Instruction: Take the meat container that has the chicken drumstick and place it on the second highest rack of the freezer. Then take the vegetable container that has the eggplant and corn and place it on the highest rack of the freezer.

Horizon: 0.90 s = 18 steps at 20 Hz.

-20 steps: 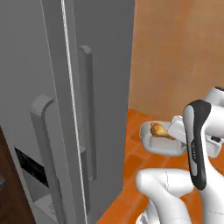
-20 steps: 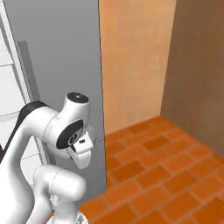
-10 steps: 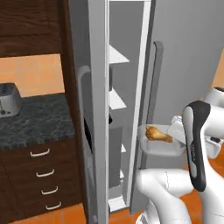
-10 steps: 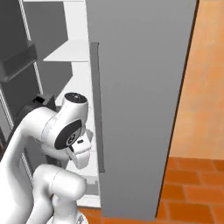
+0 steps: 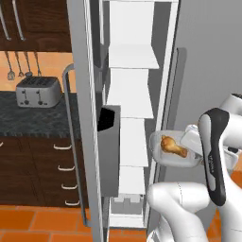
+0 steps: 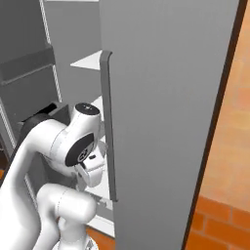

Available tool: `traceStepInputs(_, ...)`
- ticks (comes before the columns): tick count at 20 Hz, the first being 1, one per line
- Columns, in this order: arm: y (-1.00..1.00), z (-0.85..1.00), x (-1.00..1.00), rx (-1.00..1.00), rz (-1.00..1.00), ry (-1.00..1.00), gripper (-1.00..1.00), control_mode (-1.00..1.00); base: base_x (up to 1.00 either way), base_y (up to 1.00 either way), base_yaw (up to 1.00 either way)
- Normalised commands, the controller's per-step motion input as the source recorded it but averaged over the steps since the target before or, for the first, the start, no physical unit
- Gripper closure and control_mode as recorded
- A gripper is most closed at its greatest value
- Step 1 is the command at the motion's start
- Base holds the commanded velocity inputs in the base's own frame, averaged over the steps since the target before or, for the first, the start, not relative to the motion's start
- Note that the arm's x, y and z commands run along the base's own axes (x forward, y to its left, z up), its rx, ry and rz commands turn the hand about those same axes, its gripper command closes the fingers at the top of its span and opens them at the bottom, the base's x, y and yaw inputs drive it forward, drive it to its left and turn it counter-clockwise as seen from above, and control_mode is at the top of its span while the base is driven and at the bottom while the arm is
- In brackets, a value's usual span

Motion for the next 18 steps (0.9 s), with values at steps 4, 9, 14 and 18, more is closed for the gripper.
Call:
traceStepInputs(4, 0.0, 0.0, 0.0, 0.0, 0.0, 0.0, 1.0, 1.0, 0.53, -0.1, 0.35)
traceStepInputs(9, 0.0, 0.0, 0.0, 0.0, 0.0, 0.0, 1.0, 1.0, 0.08, -0.25, 0.35)
traceStepInputs(14, 0.0, 0.0, 0.0, 0.0, 0.0, 0.0, 1.0, 1.0, 0.14, -0.14, 0.25)
traceStepInputs(18, 0.0, 0.0, 0.0, 0.0, 0.0, 0.0, 1.0, 1.0, 0.46, -0.19, 0.14)
